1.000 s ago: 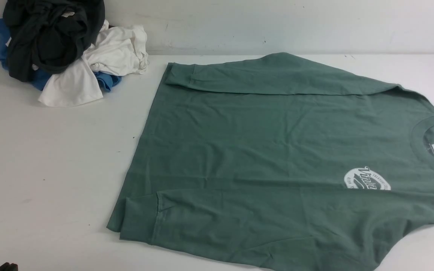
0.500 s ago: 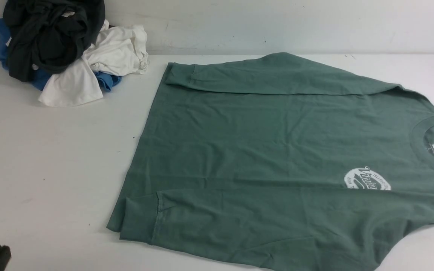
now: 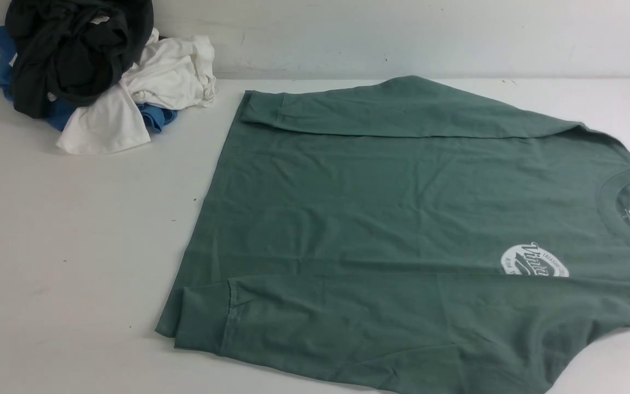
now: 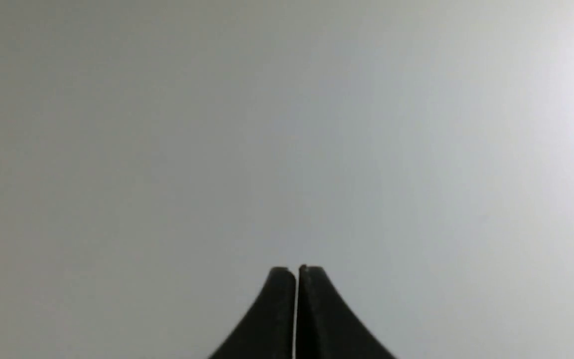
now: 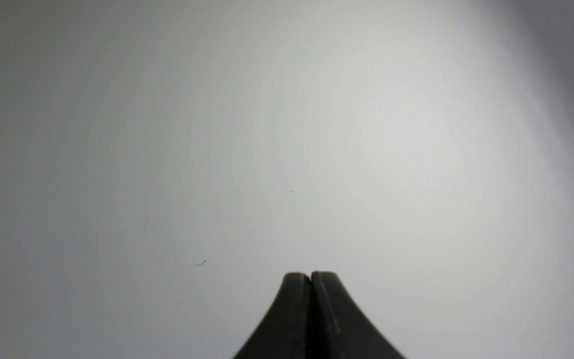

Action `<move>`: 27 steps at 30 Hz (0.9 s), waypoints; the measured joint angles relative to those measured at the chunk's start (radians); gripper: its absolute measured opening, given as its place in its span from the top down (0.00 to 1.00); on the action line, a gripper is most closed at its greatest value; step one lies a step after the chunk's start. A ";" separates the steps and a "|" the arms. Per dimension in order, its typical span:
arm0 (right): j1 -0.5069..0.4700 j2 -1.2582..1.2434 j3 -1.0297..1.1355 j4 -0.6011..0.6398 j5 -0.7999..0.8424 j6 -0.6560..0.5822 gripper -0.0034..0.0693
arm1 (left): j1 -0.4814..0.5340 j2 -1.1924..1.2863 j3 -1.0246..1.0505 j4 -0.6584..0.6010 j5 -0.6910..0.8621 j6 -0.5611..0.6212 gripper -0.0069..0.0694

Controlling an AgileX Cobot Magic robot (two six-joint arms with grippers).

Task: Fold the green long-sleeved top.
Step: Use the left arm to clamp the cuff closest to it

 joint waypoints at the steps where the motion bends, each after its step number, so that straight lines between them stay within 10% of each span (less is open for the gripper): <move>1: 0.000 0.020 -0.023 -0.019 0.010 0.003 0.97 | 0.000 0.026 -0.030 -0.009 -0.007 0.000 0.92; 12: 0.007 0.542 -0.394 -0.479 0.182 0.058 0.97 | 0.000 0.623 -0.524 -0.001 0.268 -0.043 0.92; 17: 0.111 0.737 -0.478 -0.555 0.522 0.250 0.97 | -0.029 0.885 -0.683 0.114 0.721 -0.180 0.92; 23: 0.303 0.987 -0.615 -0.535 1.066 0.179 0.97 | -0.134 1.129 -0.810 0.142 1.168 -0.181 0.92; 27: 0.402 1.205 -0.766 -0.311 1.275 -0.015 0.97 | -0.208 1.295 -0.881 0.143 1.256 -0.126 0.92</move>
